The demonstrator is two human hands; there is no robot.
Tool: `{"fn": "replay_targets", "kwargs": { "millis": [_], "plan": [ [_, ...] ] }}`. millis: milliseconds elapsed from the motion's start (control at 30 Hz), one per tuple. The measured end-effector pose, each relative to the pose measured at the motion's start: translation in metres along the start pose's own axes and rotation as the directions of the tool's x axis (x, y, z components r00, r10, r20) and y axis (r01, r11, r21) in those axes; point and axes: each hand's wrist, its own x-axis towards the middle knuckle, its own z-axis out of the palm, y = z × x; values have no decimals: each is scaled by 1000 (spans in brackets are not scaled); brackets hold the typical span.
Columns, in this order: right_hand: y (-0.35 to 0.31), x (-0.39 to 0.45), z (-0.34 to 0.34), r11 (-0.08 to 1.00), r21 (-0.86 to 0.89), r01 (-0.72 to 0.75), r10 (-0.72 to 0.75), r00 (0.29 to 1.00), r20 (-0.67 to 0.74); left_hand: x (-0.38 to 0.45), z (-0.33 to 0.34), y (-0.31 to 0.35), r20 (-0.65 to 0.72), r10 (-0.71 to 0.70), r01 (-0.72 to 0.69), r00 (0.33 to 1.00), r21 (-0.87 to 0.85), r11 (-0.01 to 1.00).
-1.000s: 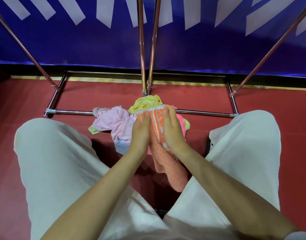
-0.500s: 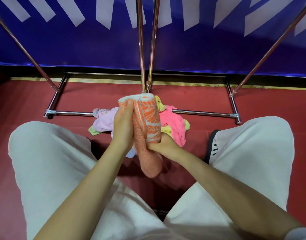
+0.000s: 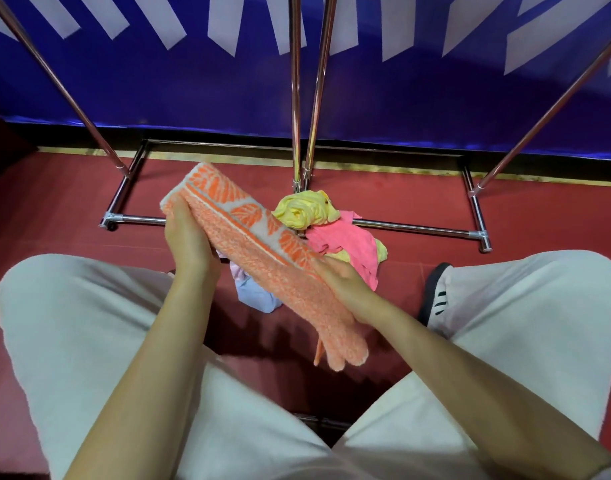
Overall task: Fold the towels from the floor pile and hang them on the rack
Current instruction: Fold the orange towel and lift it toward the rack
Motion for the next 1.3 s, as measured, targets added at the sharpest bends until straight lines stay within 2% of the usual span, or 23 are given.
{"fn": "replay_targets", "kwargs": {
  "millis": [100,200,433,600,667,767,867,933,1067,1167,1300],
  "plan": [
    [10,-5,1,992,-104,-77,95,979,180,-4,-1,-4,-5,-54,54,999,-22,998],
    [19,-3,3,978,-168,-124,168,944,283,-7,-3,-7,-4,-80,80,997,-38,996],
    [23,5,-3,957,-254,-139,221,917,332,-8,-9,2,-22,-76,74,997,-84,994],
    [42,9,-3,903,-421,-86,223,931,289,-21,2,0,73,-41,48,996,-101,994],
    [49,6,-1,895,-438,-83,228,930,290,-27,5,-2,116,-30,43,993,-104,994],
    [55,5,1,923,-372,-99,199,949,243,-27,4,2,146,3,18,989,-144,989],
    [50,9,1,954,-280,-108,165,969,185,-16,-4,13,90,9,12,996,-227,974],
    [45,11,-2,967,-231,-110,158,967,198,-7,-9,19,44,5,8,999,-282,959],
    [28,15,-4,951,-295,-88,168,951,258,-7,0,31,79,43,-20,996,-268,963],
    [-15,31,12,987,-155,40,-2,971,238,-17,26,45,174,104,-70,979,-193,979],
    [-73,63,34,974,-73,214,-200,966,164,-24,63,78,268,91,-49,959,-161,986]
  ]
}}
